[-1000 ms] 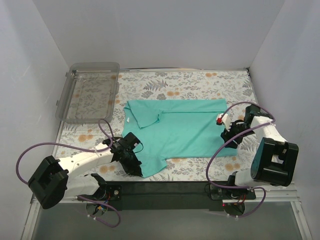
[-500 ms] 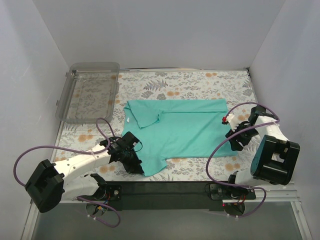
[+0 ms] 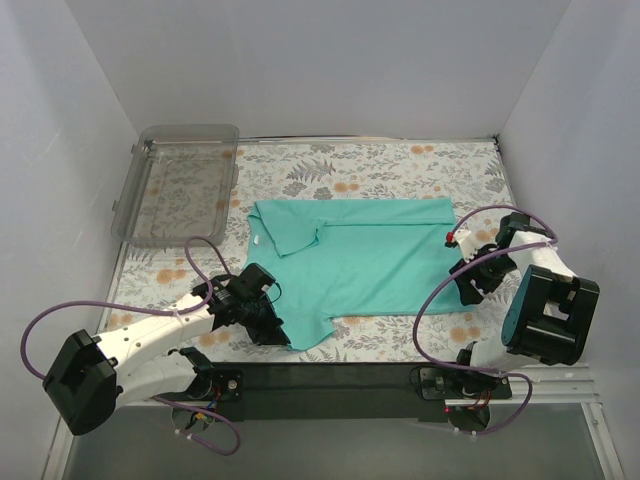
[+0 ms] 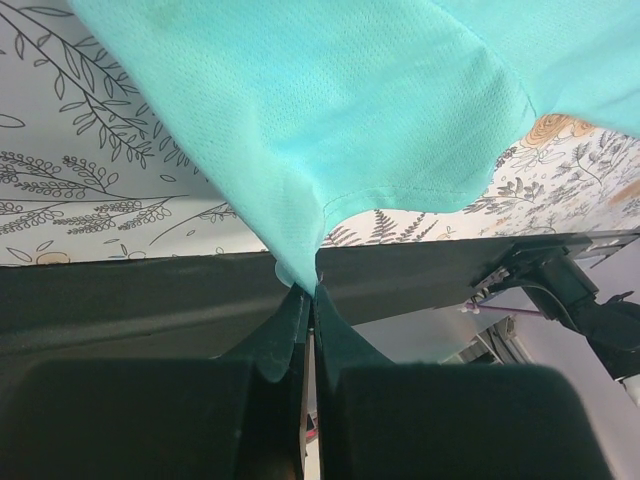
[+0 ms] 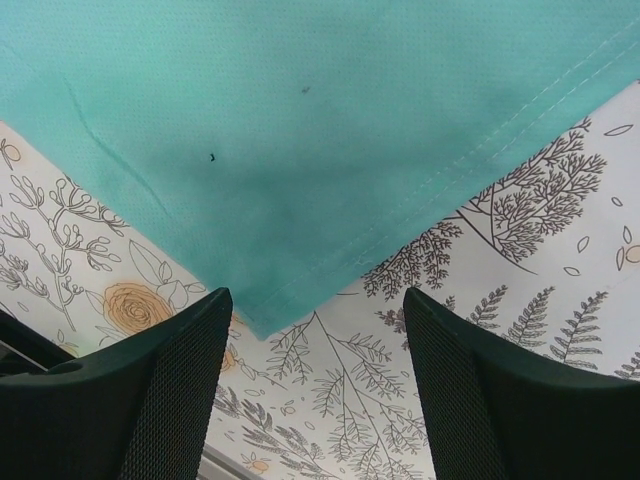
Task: Fold and stack the t-shirts
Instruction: Fold the tshirt
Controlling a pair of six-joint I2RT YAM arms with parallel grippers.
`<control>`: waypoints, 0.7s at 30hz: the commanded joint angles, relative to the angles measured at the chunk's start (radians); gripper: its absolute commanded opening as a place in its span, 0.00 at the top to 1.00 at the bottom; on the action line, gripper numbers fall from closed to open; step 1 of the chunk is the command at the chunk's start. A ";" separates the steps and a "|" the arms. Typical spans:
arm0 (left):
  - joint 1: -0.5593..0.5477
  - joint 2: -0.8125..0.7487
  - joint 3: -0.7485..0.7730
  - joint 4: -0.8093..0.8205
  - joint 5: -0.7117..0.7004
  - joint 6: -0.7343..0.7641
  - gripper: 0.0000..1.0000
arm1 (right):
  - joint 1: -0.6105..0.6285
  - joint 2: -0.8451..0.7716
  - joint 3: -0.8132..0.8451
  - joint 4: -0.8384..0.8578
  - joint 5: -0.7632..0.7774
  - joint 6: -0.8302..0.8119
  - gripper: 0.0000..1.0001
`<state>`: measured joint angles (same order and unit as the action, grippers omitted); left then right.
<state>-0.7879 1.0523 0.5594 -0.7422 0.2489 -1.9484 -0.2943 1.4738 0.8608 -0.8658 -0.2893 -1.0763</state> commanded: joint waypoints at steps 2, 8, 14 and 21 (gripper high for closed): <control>-0.005 -0.015 -0.009 0.018 0.009 -0.001 0.99 | -0.005 -0.059 -0.020 -0.039 0.006 0.027 0.35; -0.004 -0.006 -0.009 0.029 0.007 -0.001 0.99 | -0.003 -0.069 -0.072 -0.042 0.001 0.027 0.34; -0.004 -0.009 -0.007 0.023 0.000 -0.001 0.99 | -0.003 -0.006 -0.062 -0.003 -0.011 0.061 0.35; -0.004 -0.005 -0.013 0.033 -0.002 -0.007 0.99 | -0.003 0.063 -0.040 0.025 -0.025 0.072 0.66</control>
<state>-0.7879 1.0531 0.5507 -0.7181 0.2508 -1.9491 -0.2951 1.5013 0.8165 -0.8555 -0.2893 -1.0153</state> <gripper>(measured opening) 0.016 0.396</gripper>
